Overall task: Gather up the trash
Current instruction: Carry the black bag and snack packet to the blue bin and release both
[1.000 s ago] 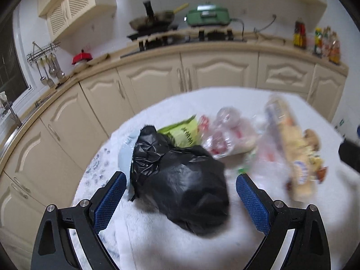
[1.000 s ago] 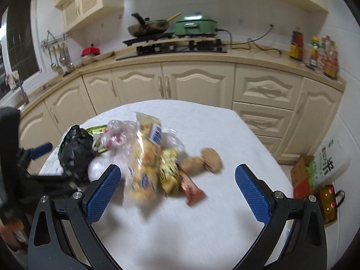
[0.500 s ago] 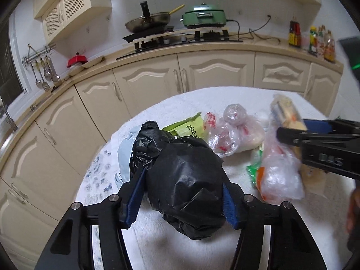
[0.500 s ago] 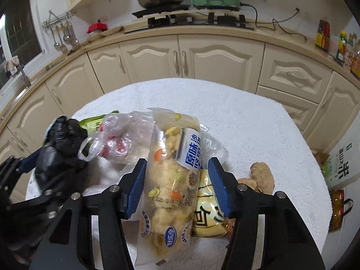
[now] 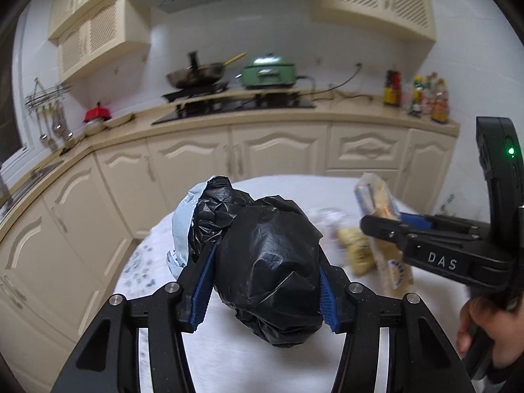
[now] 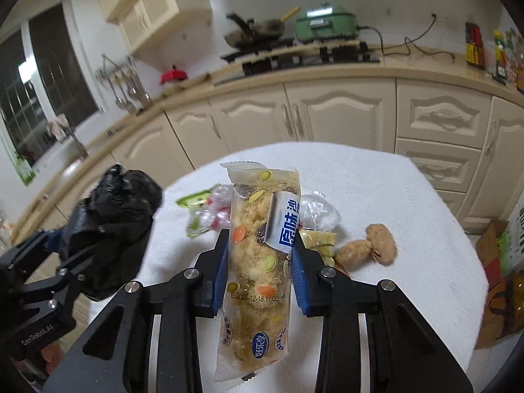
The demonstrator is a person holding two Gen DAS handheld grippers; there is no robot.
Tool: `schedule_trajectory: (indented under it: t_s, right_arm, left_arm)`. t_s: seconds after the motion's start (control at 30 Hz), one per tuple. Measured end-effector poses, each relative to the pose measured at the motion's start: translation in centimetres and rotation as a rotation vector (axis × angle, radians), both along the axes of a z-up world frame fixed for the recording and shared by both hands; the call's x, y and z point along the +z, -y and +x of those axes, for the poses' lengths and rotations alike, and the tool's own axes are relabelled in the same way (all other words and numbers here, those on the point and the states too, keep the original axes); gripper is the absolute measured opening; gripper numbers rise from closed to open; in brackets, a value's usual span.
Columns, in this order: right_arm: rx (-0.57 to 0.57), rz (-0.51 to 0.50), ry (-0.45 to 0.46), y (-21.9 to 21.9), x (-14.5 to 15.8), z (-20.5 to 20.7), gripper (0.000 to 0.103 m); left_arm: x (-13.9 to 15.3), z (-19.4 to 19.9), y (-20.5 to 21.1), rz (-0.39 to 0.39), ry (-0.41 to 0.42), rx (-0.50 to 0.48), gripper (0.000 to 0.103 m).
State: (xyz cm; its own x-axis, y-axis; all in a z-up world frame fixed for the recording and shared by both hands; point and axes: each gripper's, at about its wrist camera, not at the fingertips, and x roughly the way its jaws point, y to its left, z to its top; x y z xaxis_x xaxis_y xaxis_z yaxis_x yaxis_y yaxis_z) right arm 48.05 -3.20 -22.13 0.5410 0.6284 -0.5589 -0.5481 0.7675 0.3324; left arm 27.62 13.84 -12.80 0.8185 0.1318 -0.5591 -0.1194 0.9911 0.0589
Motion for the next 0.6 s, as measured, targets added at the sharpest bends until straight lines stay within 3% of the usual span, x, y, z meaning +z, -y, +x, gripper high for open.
schedule_trajectory:
  t_s: [0.17,0.33,0.47,0.6]
  right_arm:
    - [-0.061,0.064,0.043,6.4,1.6,-3.2,0.034]
    - [-0.167,0.093,0.057,14.8,1.2,-5.7,0.034]
    - [-0.306,0.078,0.042,23.4,-0.6,-7.4,0.034]
    - [-0.439,0.042,-0.003,30.7,-3.8,-8.1,0.034]
  left_arm:
    - [0.4,-1.1,5.4,0.029,0.016,-0.088,0.051]
    - [-0.1,0.3,13.4,0.02,-0.011,-0.244,0.051]
    - [-0.9,2.9,20.8,0.031,-0.036,-0.364,0.051]
    - [-3.2,5.8,27.9,0.032,-0.112,-0.494,0.051]
